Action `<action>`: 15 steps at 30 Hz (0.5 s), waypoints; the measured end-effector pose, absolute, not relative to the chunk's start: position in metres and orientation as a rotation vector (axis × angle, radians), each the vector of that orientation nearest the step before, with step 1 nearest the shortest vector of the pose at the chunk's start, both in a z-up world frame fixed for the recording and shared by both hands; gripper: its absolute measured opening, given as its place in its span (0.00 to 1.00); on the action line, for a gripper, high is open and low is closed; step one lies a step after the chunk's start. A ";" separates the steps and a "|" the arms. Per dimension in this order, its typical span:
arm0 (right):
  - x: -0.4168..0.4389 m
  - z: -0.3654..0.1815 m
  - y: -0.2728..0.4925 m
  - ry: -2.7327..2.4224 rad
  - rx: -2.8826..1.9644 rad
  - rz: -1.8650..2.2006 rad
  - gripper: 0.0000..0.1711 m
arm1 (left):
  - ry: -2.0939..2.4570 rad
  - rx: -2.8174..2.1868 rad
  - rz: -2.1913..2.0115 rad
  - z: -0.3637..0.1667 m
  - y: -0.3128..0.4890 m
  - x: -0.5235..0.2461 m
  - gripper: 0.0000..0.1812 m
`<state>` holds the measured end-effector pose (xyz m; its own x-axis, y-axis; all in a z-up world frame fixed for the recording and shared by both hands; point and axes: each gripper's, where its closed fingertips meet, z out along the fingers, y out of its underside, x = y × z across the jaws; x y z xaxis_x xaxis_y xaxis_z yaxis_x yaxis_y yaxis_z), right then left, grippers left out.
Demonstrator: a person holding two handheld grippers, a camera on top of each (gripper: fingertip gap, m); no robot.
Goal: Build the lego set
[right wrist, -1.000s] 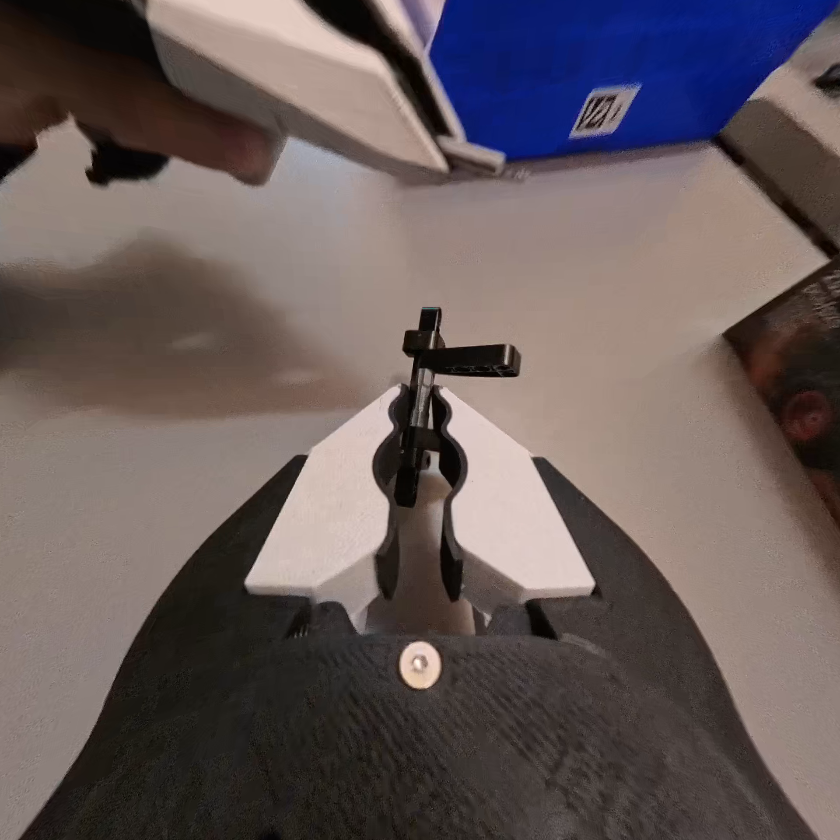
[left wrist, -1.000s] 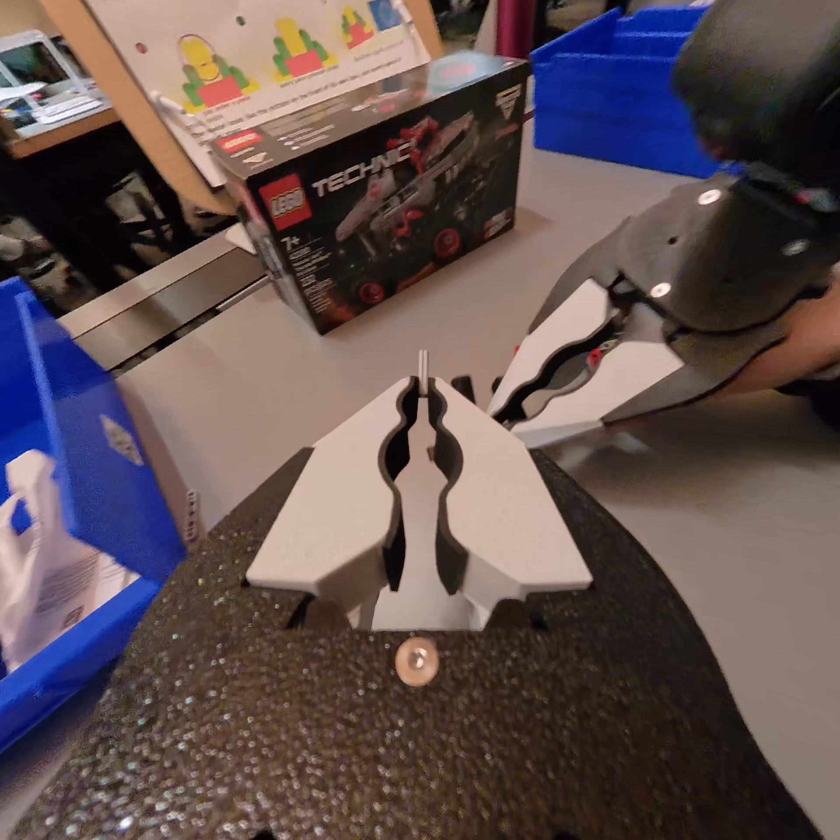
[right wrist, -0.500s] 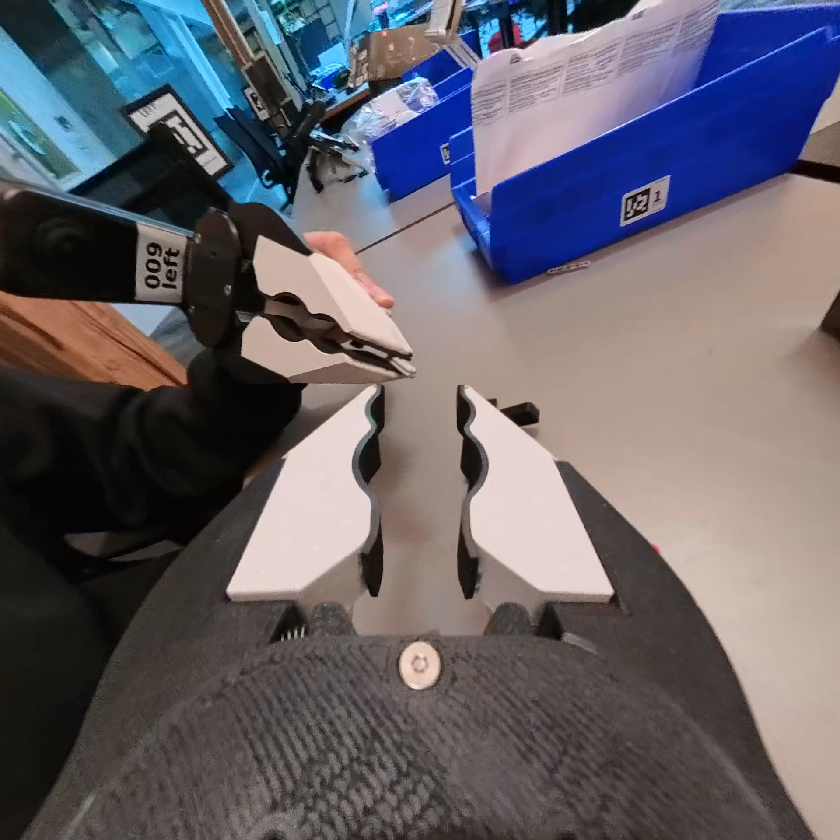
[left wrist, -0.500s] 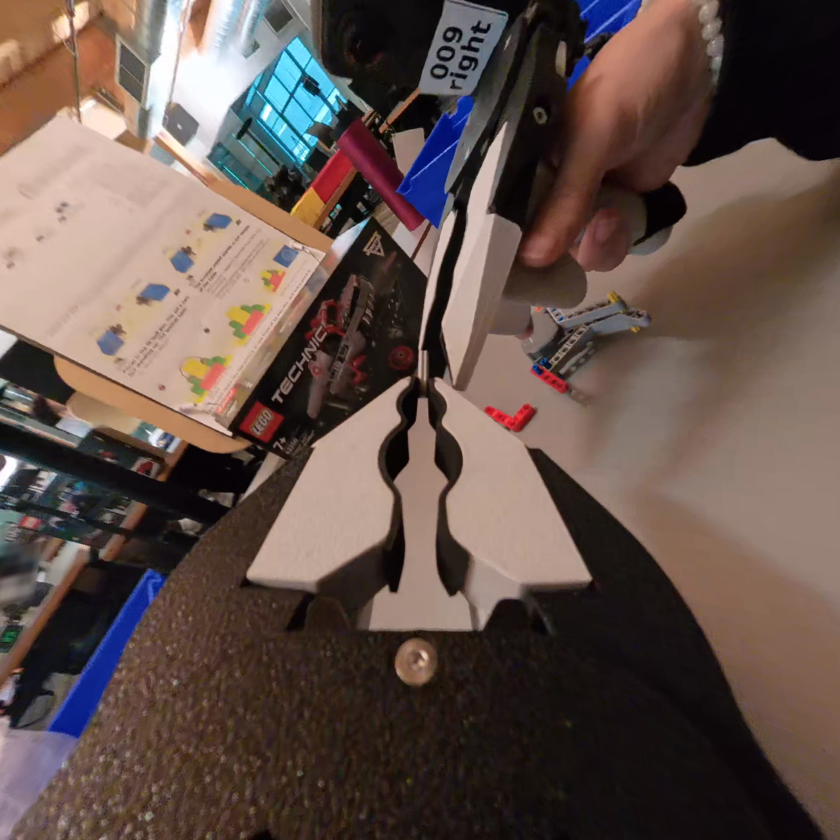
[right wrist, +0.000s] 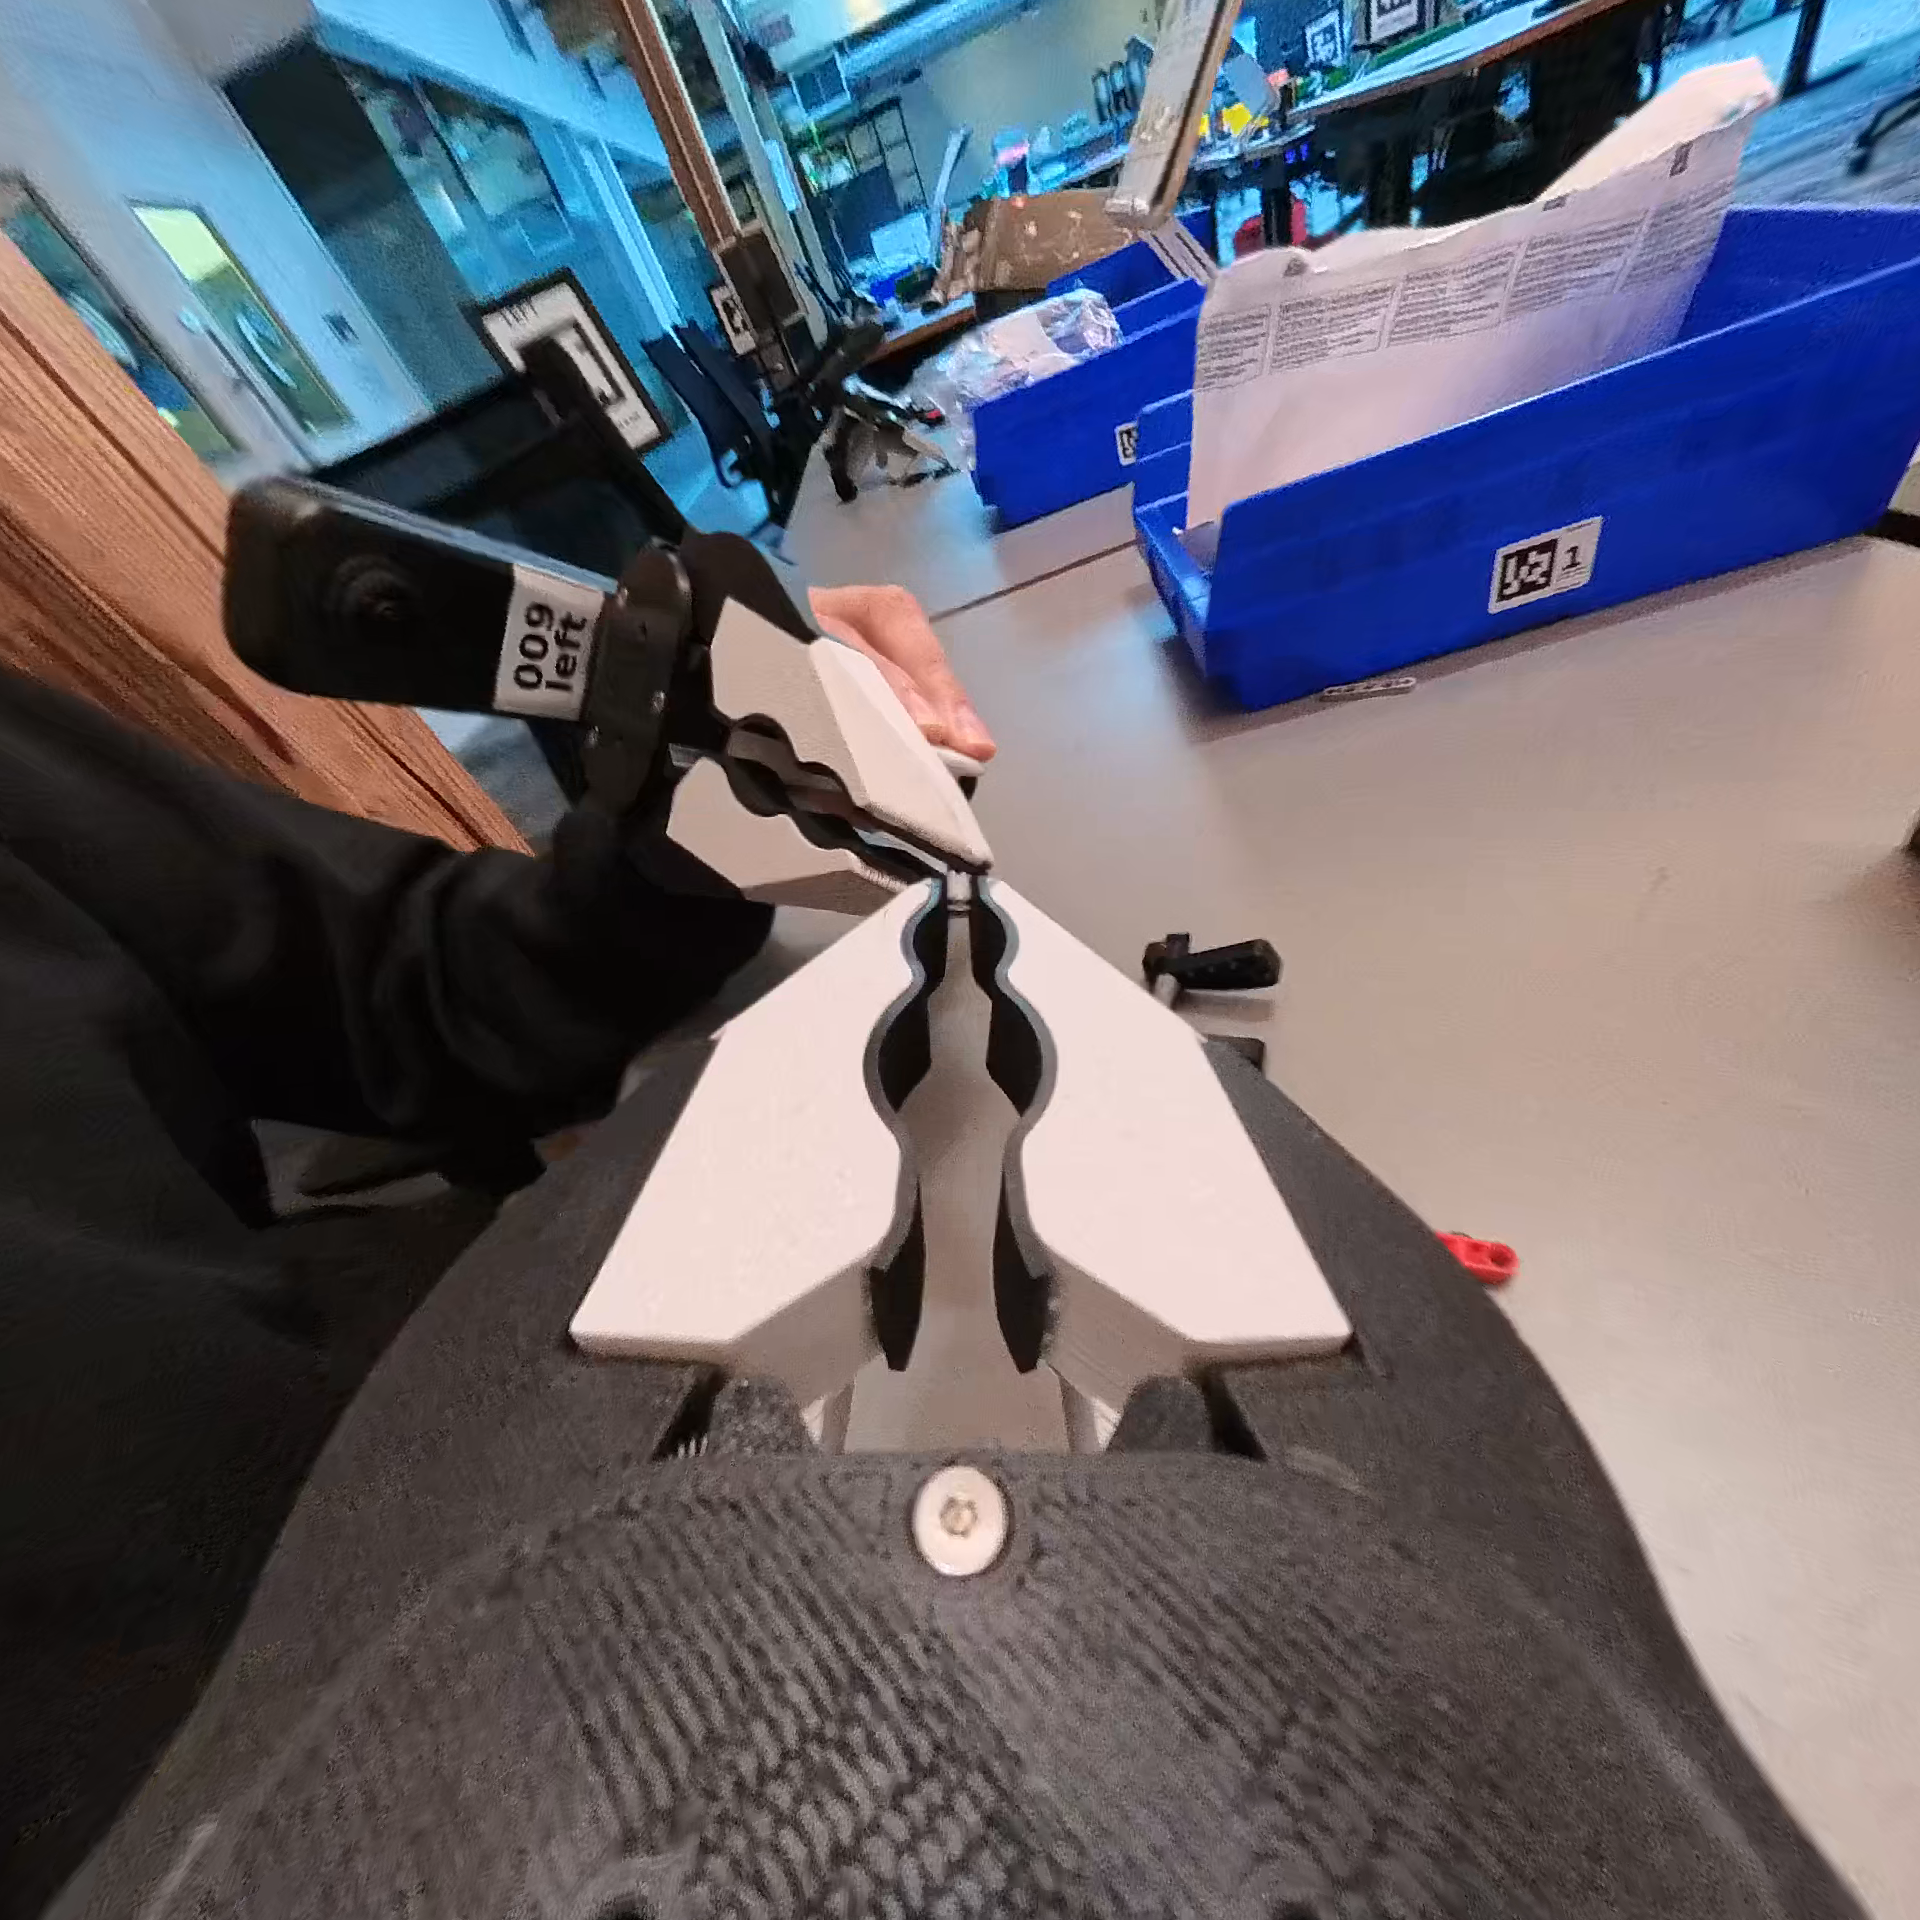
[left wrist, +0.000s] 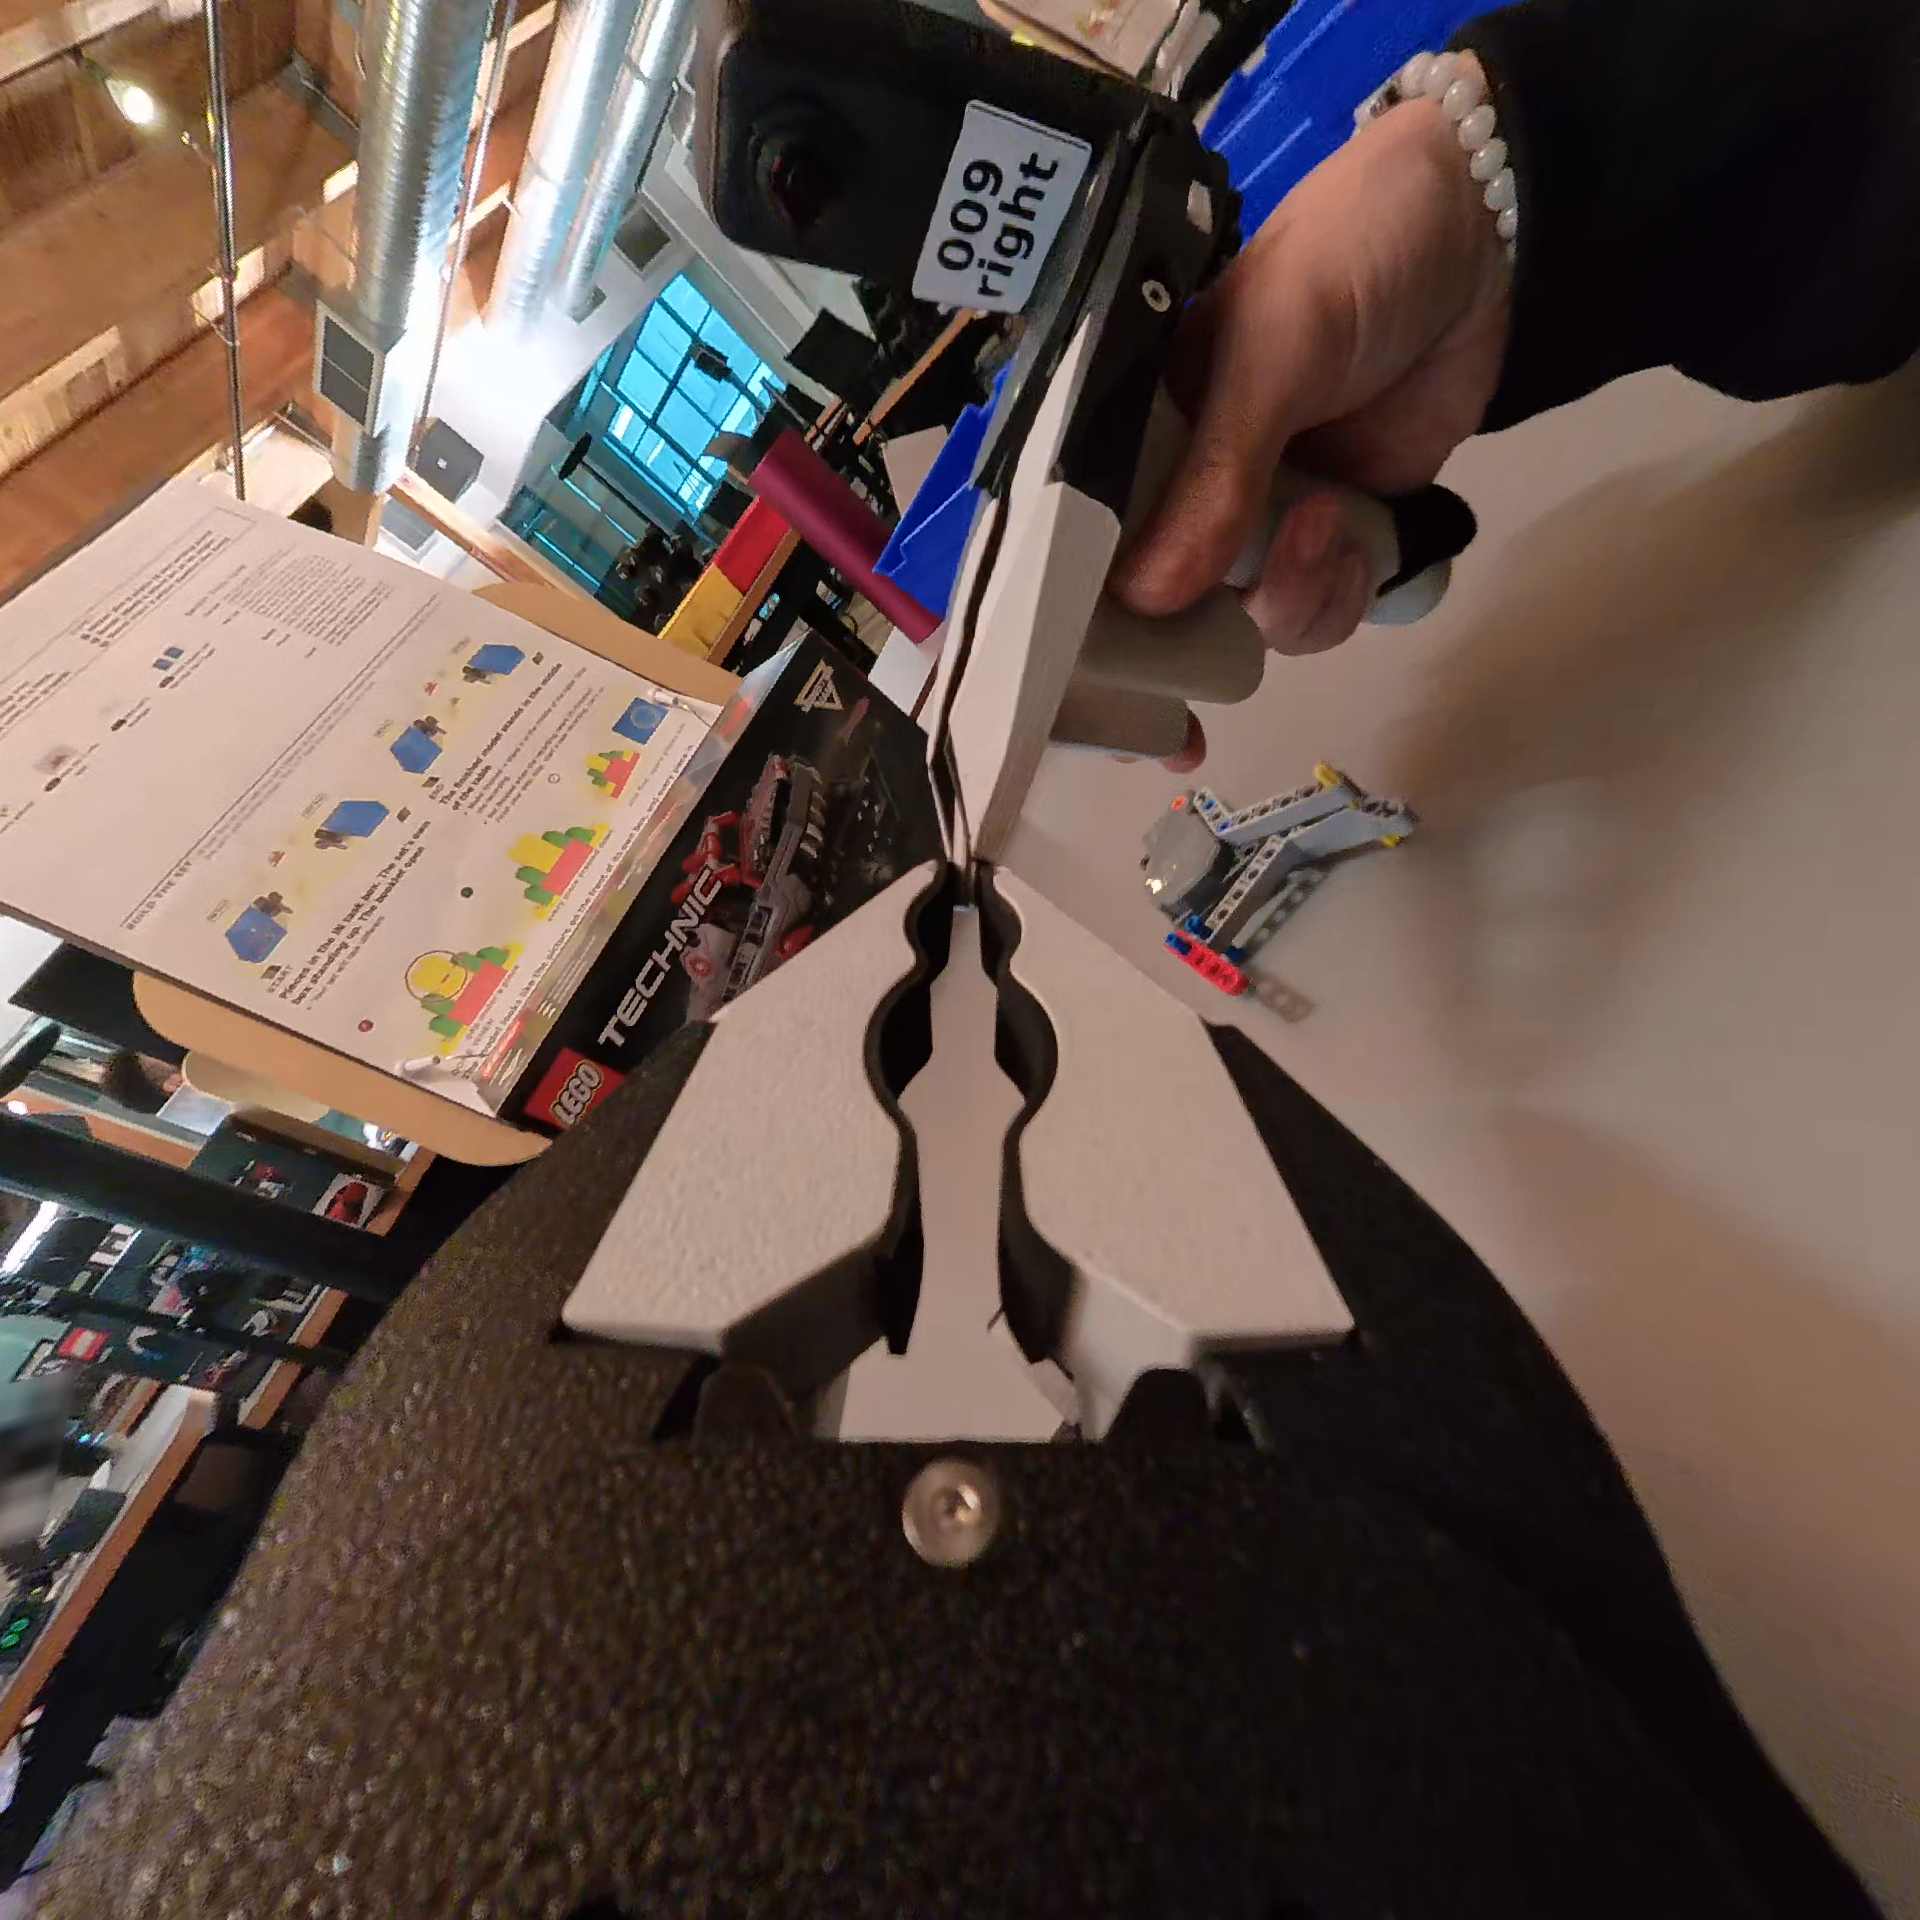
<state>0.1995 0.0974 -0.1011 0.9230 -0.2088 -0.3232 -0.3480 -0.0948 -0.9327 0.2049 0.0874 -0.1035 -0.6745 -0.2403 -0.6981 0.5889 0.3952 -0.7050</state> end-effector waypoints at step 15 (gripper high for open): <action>0.249 -0.073 -0.282 1.128 -1.999 -0.954 0.02 | 1.984 0.038 -1.453 -0.125 0.066 0.212 0.11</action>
